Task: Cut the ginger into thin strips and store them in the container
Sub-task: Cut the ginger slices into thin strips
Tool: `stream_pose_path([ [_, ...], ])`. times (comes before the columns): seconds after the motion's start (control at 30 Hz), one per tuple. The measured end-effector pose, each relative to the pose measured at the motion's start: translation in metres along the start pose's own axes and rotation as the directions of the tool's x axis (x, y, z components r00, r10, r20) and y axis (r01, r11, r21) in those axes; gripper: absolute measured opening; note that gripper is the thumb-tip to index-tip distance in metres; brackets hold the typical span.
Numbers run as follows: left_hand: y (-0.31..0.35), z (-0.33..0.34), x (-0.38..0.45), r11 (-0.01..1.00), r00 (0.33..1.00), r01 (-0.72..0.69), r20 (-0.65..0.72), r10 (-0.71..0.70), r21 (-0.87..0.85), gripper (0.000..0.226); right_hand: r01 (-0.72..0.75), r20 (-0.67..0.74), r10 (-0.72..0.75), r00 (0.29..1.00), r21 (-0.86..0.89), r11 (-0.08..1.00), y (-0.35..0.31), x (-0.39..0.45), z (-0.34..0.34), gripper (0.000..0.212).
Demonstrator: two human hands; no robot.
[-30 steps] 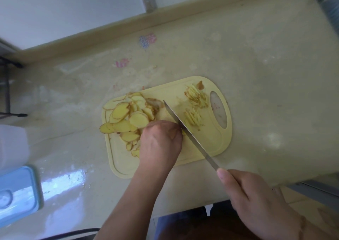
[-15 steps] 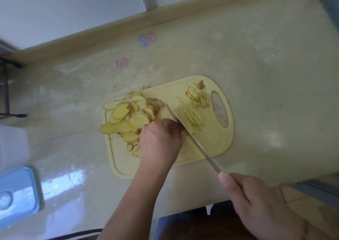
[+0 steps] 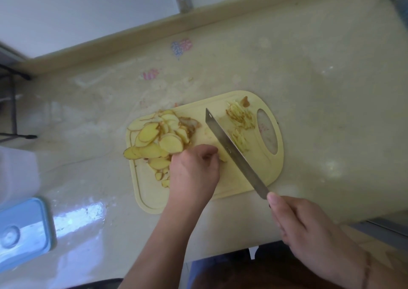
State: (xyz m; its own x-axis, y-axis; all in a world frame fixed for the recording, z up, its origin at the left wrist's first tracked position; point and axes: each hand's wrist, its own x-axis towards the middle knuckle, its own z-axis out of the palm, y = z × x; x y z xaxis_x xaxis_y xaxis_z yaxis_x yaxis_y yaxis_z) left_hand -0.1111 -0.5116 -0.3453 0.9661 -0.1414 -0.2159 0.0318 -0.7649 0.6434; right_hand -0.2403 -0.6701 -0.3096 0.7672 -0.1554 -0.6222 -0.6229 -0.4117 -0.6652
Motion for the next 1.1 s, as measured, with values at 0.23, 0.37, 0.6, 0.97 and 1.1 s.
stream_pose_path([
  [0.23,-0.018,0.006,-0.005,0.959,0.958,-0.277,-0.067,0.28,0.053,0.015,0.006,-0.029,-0.009,1.0,-0.098,0.995,0.0,-0.01,0.001,0.088],
  [0.37,-0.02,0.009,-0.003,0.95,0.948,-0.307,-0.071,0.311,0.062,0.012,0.004,-0.017,-0.006,1.0,-0.107,0.994,0.002,-0.008,0.0,0.093],
  [0.6,-0.019,0.011,-0.003,0.949,0.945,-0.309,-0.095,0.314,0.06,0.015,-0.004,-0.024,0.001,1.0,-0.125,0.992,-0.002,-0.007,0.004,0.084],
  [0.97,-0.015,0.007,-0.001,0.977,0.977,-0.206,-0.066,0.203,-0.046,0.014,0.028,-0.015,-0.029,0.999,-0.059,0.998,0.001,0.003,0.007,0.08],
  [1.1,-0.014,0.005,0.002,0.985,0.986,-0.163,-0.029,0.162,-0.05,0.016,0.008,-0.018,-0.009,1.0,-0.073,0.997,0.001,-0.007,0.005,0.09],
])
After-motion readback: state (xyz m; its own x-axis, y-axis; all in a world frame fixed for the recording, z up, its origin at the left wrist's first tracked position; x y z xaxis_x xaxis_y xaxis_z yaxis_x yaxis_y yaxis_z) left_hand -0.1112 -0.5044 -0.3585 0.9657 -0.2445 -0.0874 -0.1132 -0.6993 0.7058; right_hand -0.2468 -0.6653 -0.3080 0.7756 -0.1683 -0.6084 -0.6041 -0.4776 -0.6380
